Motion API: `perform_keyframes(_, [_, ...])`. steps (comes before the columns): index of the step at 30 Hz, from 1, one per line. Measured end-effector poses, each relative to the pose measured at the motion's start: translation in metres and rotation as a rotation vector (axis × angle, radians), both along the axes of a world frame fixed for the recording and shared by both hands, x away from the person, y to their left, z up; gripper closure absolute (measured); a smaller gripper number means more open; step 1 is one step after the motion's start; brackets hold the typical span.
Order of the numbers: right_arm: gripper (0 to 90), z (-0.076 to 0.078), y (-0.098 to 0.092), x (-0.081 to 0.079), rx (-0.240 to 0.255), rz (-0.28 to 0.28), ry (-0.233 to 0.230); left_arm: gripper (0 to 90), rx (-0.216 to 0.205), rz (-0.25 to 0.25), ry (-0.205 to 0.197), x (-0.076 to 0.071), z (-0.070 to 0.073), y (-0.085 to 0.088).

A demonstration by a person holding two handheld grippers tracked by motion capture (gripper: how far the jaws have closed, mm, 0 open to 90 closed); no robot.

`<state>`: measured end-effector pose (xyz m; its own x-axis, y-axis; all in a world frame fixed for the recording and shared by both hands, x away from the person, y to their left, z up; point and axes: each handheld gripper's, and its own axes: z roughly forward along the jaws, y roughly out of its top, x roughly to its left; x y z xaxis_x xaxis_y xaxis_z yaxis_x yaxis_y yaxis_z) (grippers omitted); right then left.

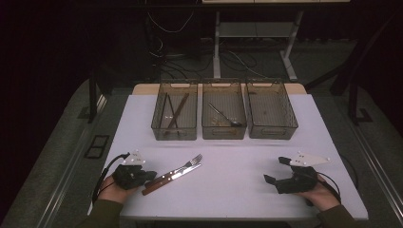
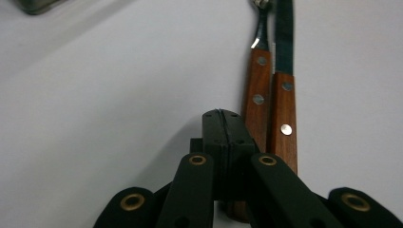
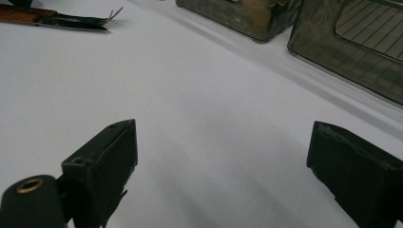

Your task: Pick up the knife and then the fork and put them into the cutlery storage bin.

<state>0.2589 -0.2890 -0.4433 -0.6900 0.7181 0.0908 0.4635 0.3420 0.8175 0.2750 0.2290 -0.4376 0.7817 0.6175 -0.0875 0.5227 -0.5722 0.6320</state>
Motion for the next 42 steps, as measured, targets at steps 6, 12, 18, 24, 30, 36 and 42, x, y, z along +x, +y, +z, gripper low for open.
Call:
perform_keyframes(6, [9.9, 0.000, 0.000, 0.000, -0.001, 0.001, 0.000, 89.2, -0.004, -0.042, 0.015, -0.003, 0.001, -0.009])
perform_keyframes(12, [10.0, 0.000, 0.000, 0.000, -0.001, -0.001, 0.000, 80.3, -0.033, 0.017, -0.024, -0.003, 0.007, -0.014])
perform_keyframes(18, [10.0, 0.000, 0.001, 0.000, 0.000, -0.002, 0.000, 70.3, -0.084, 0.058, -0.063, -0.003, 0.015, -0.031])
perform_keyframes(24, [10.0, 0.000, 0.001, 0.000, 0.001, -0.002, 0.001, 69.1, -0.082, 0.065, -0.053, 0.002, 0.009, -0.043])
perform_keyframes(30, [10.0, 0.000, 0.001, 0.000, 0.002, -0.003, 0.001, 69.8, -0.065, 0.063, -0.035, 0.004, 0.003, -0.048])
perform_keyframes(36, [9.9, 0.000, 0.002, 0.000, 0.002, -0.001, -0.001, 71.9, -0.030, 0.051, -0.040, 0.007, -0.001, -0.049])
perform_keyframes(42, [9.9, 0.000, 0.002, 0.000, 0.002, -0.001, -0.001, 72.0, -0.006, 0.054, -0.049, 0.008, -0.004, -0.048])
